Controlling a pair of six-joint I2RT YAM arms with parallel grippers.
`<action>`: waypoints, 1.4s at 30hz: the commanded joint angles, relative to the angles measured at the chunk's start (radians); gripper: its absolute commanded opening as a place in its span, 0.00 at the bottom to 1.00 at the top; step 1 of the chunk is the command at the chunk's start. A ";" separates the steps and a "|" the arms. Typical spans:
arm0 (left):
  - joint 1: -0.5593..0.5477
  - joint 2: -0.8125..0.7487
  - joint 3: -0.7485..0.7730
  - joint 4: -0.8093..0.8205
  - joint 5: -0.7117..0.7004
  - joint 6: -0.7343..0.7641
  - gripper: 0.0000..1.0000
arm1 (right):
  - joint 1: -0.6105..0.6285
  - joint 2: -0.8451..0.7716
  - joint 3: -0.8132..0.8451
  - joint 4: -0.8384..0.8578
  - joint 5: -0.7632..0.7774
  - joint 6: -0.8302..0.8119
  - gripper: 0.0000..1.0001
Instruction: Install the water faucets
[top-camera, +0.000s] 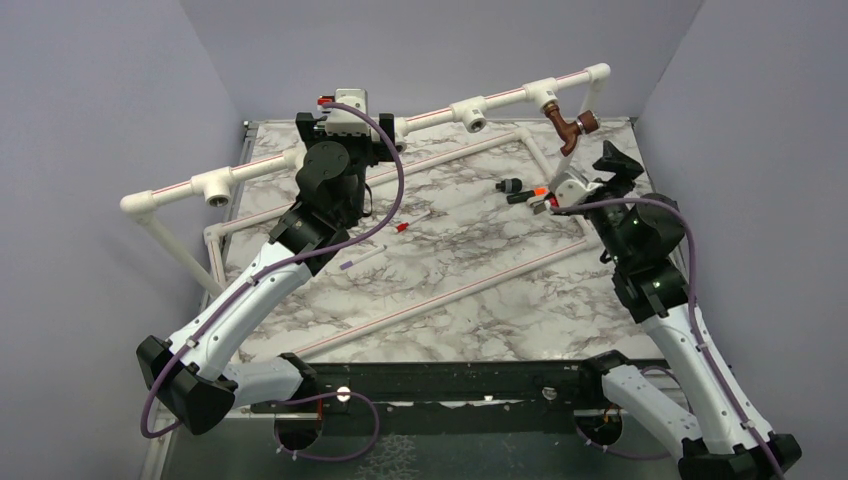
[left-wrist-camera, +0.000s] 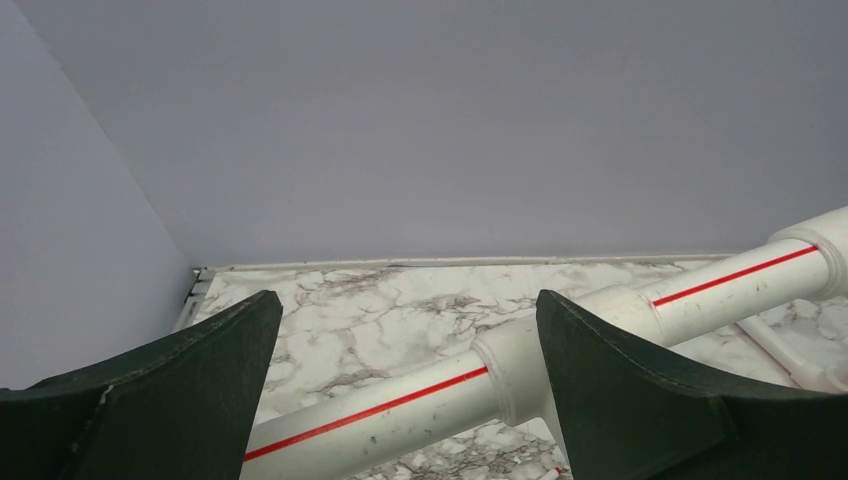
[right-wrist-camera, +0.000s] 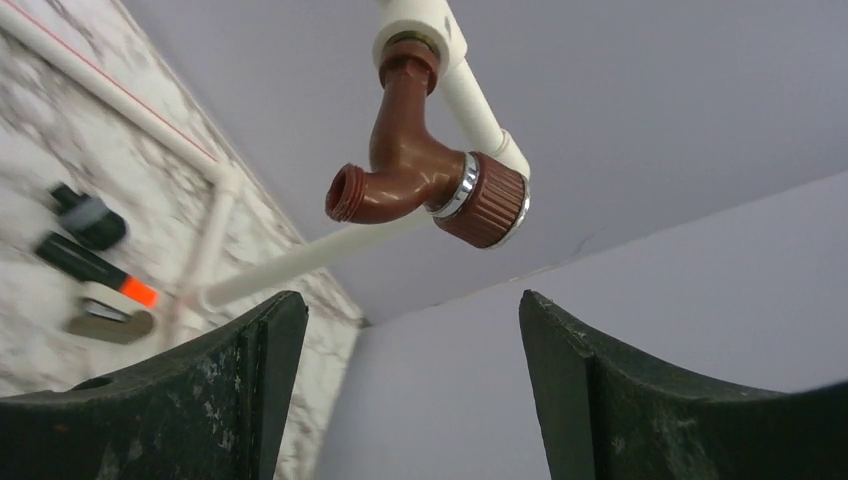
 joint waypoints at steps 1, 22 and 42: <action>-0.005 0.029 -0.042 -0.113 0.014 0.008 0.99 | 0.001 0.008 -0.079 0.098 0.041 -0.432 0.82; -0.011 0.020 -0.049 -0.104 0.002 0.017 0.99 | 0.064 0.221 -0.105 0.535 0.106 -0.946 0.80; -0.019 0.023 -0.051 -0.099 -0.006 0.024 0.99 | 0.066 0.310 -0.074 0.614 0.139 -0.778 0.27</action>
